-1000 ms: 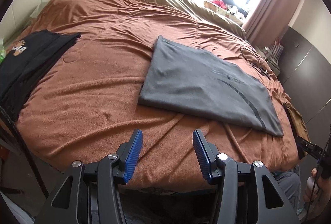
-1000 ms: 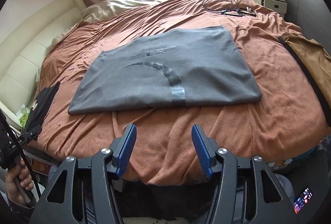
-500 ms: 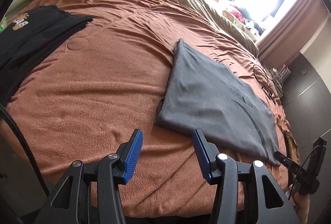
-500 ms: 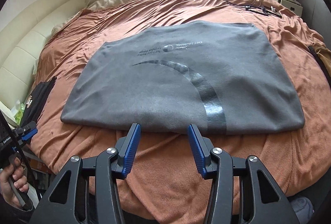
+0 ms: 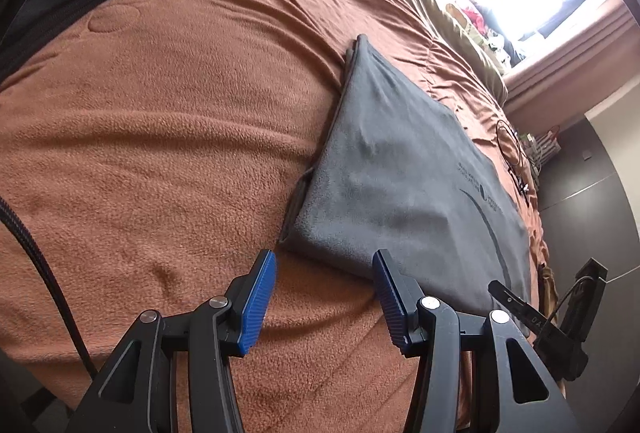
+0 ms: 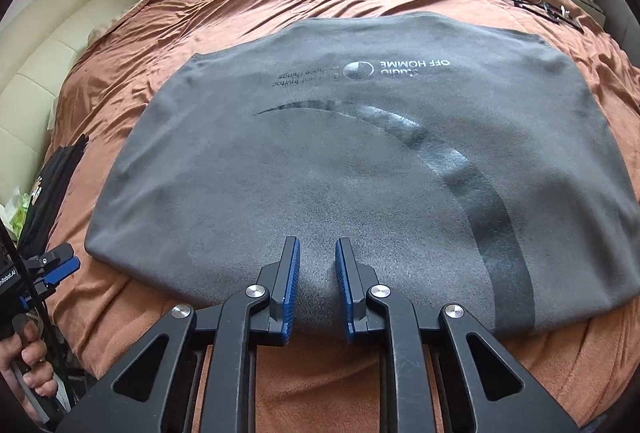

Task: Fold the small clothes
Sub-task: 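Grasp the edge center with the right gripper while the left gripper grasps its corner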

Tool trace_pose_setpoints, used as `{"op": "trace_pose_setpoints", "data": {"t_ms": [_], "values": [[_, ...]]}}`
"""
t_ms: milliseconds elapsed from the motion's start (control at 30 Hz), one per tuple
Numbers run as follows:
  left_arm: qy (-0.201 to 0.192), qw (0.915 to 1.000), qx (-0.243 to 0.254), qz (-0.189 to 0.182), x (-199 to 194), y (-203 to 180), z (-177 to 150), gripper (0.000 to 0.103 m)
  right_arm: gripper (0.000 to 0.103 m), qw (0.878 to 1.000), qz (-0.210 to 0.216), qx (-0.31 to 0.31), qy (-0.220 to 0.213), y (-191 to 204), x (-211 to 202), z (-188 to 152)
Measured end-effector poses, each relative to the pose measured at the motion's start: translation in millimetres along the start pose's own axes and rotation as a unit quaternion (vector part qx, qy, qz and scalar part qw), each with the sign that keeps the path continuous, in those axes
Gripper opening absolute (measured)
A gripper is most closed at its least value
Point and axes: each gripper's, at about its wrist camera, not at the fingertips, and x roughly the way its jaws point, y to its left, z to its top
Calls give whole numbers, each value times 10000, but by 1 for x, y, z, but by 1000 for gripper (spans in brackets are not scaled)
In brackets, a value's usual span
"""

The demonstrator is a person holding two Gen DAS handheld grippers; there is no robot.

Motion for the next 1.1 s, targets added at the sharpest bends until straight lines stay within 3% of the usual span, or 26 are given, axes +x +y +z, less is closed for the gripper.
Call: {"op": "trace_pose_setpoints", "data": {"t_ms": [100,567,733,800,900,1100], "values": [[165,9997,-128,-103,14,0,-3,52,7,10000,12,-1,76,-1,9,-7],[-208,9982,-545,128,29,0,6,48,7,9993,294,209,-67,-12,8,-32],[-303,9965,-775,45,27,12,5,17,7,9998,163,89,-39,-7,7,-34],[-295,9963,-797,-106,26,16,4,10,7,9999,140,97,28,-6,7,-33],[-360,9960,-766,-282,20,15,4,6,7,9998,9,13,222,0,7,-28],[-490,9930,-811,-699,8,17,4,5,7,9932,-328,-358,1059,23,8,-10]]}}
